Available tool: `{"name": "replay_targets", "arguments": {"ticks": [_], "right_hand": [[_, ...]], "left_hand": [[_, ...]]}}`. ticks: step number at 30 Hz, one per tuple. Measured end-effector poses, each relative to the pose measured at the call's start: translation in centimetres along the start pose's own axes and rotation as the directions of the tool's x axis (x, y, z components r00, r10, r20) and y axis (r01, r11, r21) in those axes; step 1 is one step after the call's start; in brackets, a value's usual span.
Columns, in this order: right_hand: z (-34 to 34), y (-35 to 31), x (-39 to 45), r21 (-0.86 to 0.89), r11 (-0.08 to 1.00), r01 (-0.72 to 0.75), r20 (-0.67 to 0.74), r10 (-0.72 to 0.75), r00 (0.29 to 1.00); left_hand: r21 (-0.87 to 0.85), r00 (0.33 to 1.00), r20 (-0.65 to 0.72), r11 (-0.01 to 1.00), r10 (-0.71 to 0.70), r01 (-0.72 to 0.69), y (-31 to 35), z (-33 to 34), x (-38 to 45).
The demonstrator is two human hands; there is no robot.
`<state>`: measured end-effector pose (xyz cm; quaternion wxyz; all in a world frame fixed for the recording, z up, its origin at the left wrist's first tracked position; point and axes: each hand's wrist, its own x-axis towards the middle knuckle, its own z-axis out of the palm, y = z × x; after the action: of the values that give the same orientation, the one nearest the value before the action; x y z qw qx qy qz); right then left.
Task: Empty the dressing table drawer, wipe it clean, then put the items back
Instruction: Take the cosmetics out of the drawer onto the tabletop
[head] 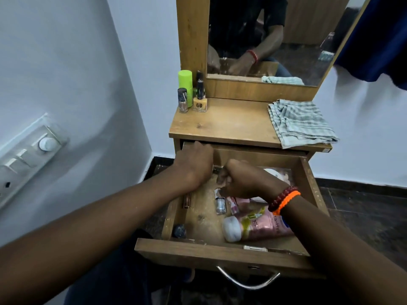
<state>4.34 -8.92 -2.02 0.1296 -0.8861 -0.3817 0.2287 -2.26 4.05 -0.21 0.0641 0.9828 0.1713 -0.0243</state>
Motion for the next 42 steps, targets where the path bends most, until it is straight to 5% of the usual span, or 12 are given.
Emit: {"name": "replay_targets", "arguments": {"ticks": [7, 19, 31, 42], "right_hand": [[1.4, -0.1, 0.6, -0.034, 0.999, -0.032, 0.015, 0.033, 0.999], [3.0, -2.0, 0.0, -0.119, 0.992, -0.033, -0.088, 0.023, 0.996], [2.9, -0.7, -1.0, 0.183, 0.978, -0.098, -0.191, 0.133, 0.973], [2.1, -0.3, -1.4, 0.29, 0.949, -0.121, -0.226, 0.191, 0.955]], "left_hand": [[0.099, 0.999, -0.018, 0.994, -0.038, 0.039, 1.1, 1.6, 0.9], [-0.071, 0.994, 0.058, 0.993, -0.095, 0.099, 0.9, 1.4, 0.7], [-0.272, 0.985, -0.077, 0.954, -0.154, 0.127, -0.1, 0.0, -1.2], [-0.314, 0.982, -0.127, 0.945, -0.14, 0.094, 0.4, 1.2, -1.6]]}}
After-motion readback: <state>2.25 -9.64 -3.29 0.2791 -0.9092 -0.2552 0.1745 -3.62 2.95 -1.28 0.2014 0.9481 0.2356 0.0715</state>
